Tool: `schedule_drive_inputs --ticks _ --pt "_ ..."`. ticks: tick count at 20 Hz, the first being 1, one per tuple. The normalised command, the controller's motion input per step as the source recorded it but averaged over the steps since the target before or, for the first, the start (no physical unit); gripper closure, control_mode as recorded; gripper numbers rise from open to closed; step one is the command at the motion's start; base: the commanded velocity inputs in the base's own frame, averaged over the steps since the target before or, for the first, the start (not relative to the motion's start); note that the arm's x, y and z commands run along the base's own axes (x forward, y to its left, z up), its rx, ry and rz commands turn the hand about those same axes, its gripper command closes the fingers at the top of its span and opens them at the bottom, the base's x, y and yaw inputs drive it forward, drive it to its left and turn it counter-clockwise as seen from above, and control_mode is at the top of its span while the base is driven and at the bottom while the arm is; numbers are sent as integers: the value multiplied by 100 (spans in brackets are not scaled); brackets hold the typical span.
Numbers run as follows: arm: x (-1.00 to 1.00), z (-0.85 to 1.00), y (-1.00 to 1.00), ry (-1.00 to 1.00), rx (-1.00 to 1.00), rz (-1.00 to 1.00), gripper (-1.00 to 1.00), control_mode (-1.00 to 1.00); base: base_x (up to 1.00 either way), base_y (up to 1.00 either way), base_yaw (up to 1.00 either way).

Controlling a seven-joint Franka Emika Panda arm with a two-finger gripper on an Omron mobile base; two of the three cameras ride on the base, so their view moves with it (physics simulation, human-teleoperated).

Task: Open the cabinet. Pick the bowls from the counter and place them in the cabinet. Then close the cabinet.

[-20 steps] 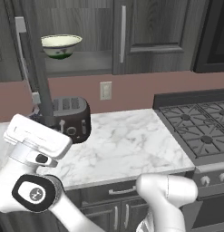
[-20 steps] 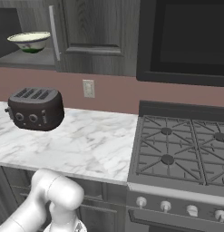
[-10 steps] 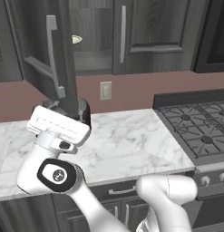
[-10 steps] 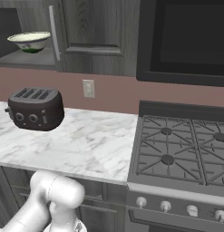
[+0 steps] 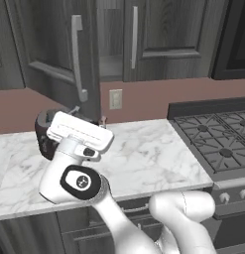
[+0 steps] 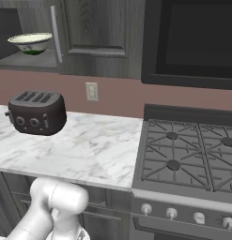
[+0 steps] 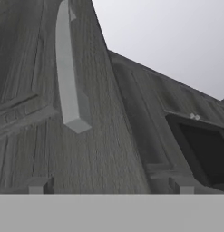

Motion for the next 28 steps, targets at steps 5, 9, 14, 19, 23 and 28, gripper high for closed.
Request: schedule_drive_inputs --ticks 5,9,14,19,23,28 --pt "10 5 -44 0 3 0 -100 -100 0 0 0" --pt "29 12 -52 3 8 0 -100 -100 0 0 0" --pt "49 20 -49 8 5 0 -100 -100 0 0 0" --pt "72 10 -41 16 1 0 -100 -100 0 0 0" --pt "93 -2 -25 30 0 2 -100 -100 0 0 0" --pt "100 -7 -72 25 4 12 -100 -100 0 0 0"
